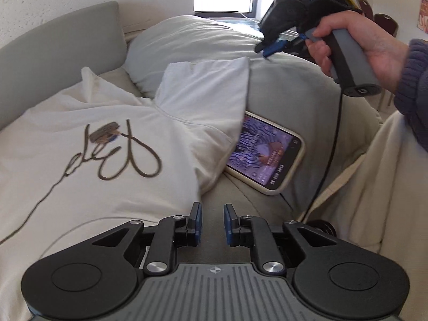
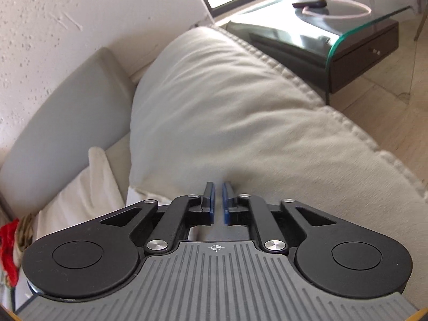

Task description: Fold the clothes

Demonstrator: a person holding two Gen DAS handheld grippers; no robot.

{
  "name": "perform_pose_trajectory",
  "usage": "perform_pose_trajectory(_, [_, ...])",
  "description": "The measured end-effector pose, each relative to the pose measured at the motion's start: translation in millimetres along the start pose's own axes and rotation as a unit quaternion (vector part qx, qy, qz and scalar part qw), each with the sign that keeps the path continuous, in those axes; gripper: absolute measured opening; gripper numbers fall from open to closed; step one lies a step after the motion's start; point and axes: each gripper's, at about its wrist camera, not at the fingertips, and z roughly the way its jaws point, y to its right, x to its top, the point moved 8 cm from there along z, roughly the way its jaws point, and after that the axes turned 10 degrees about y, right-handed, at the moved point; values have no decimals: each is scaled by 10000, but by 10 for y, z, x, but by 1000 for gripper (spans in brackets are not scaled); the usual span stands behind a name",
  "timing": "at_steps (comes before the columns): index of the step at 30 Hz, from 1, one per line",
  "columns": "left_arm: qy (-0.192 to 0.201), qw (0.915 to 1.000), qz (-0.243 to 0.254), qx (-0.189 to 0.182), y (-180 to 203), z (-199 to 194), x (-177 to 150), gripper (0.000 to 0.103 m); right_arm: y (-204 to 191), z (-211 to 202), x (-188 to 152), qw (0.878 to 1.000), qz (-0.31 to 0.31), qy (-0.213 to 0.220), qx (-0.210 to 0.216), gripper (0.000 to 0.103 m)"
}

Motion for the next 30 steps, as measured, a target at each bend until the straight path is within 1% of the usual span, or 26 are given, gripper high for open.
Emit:
perform_pose_trajectory(1, [-23, 9999, -78, -140, 32, -33, -21, 25, 12, -38, 46, 9999, -35, 120, -19, 26])
perform_pose_trajectory(2, [-21, 9996, -153, -253, 61, -72, -41, 27, 19, -74, 88, 9997, -67, 231, -18, 32])
perform_pose_trajectory(3, [-19, 9991, -229, -366, 89, -111, -60, 32, 10, -101, 114, 9995, -93, 301, 45, 33])
perform_pose_trajectory(4, [44, 9992, -214, -349, 99, -149, -63, 35, -14, -124, 124, 9993, -118, 325, 158, 33])
perform_pose_trajectory(5, [111, 9995, -164, -234, 85, -180, -56, 36, -48, -145, 121, 9990, -145, 308, 299, 33])
perform_pose_trajectory(6, [169, 9997, -116, -101, 64, -209, -48, 36, -107, -162, 87, 9984, -175, 175, 506, 33])
perform_pose_trajectory(7, [226, 9997, -109, 0, 33, -244, -31, 37, -173, -185, 25, 9971, -146, -81, 746, 34])
perform_pose_trajectory(8, [282, 9995, -120, 87, -3, -282, -11, 37, -235, -229, -70, 9939, 23, -452, 1001, 35])
perform_pose_trajectory(10, [437, 9984, -294, 200, -115, -383, 29, 40, -332, -384, -320, 9817, 529, -1176, 1403, 38])
perform_pose_trajectory(11, [528, 9973, -430, 263, -191, -443, 53, 41, -387, -495, -485, 9734, 766, -1484, 1570, 38])
perform_pose_trajectory(12, [584, 9959, -596, 339, -277, -488, 47, 43, -428, -596, -642, 9672, 916, -1700, 1648, 38])
perform_pose_trajectory(13, [625, 9941, -775, 419, -369, -527, 28, 44, -457, -682, -803, 9641, 967, -1858, 1635, 38])
perform_pose_trajectory(15, [707, 9893, -1133, 580, -554, -606, -13, 44, -487, -806, -1158, 9623, 970, -2073, 1472, 37])
perform_pose_trajectory(16, [747, 9863, -1311, 660, -646, -645, -33, 44, -483, -816, -1308, 9611, 1036, -2156, 1384, 33])
perform_pose_trajectory(17, [787, 9829, -1489, 740, -739, -685, -55, 44, -480, -827, -1458, 9597, 1102, -2239, 1295, 31])
perform_pose_trajectory(18, [812, 9790, -1688, 805, -826, -721, -95, 44, -478, -832, -1595, 9572, 1191, -2338, 1224, 31])
perform_pose_trajectory(20, [885, 9693, -2109, 899, -983, -799, -207, 44, -510, -839, -1797, 9494, 1410, -2535, 1208, 31])
perform_pose_trajectory(22, [978, 9591, -2486, 933, -1102, -855, -305, 44, -589, -871, -1909, 9503, 1428, -2486, 1217, 31])
perform_pose_trajectory(25, [1090, 9468, -2867, 974, -1241, -910, -396, 44, -678, -831, -1965, 9610, 1282, -2201, 1072, 31])
perform_pose_trajectory(27, [1123, 9432, -2971, 973, -1291, -929, -424, 44, -729, -813, -1960, 9682, 1184, -1979, 973, 32])
perform_pose_trajectory(30, [1144, 9414, -3036, 925, -1321, -952, -464, 44, -785, -797, -1935, 9737, 1038, -1816, 901, 37])
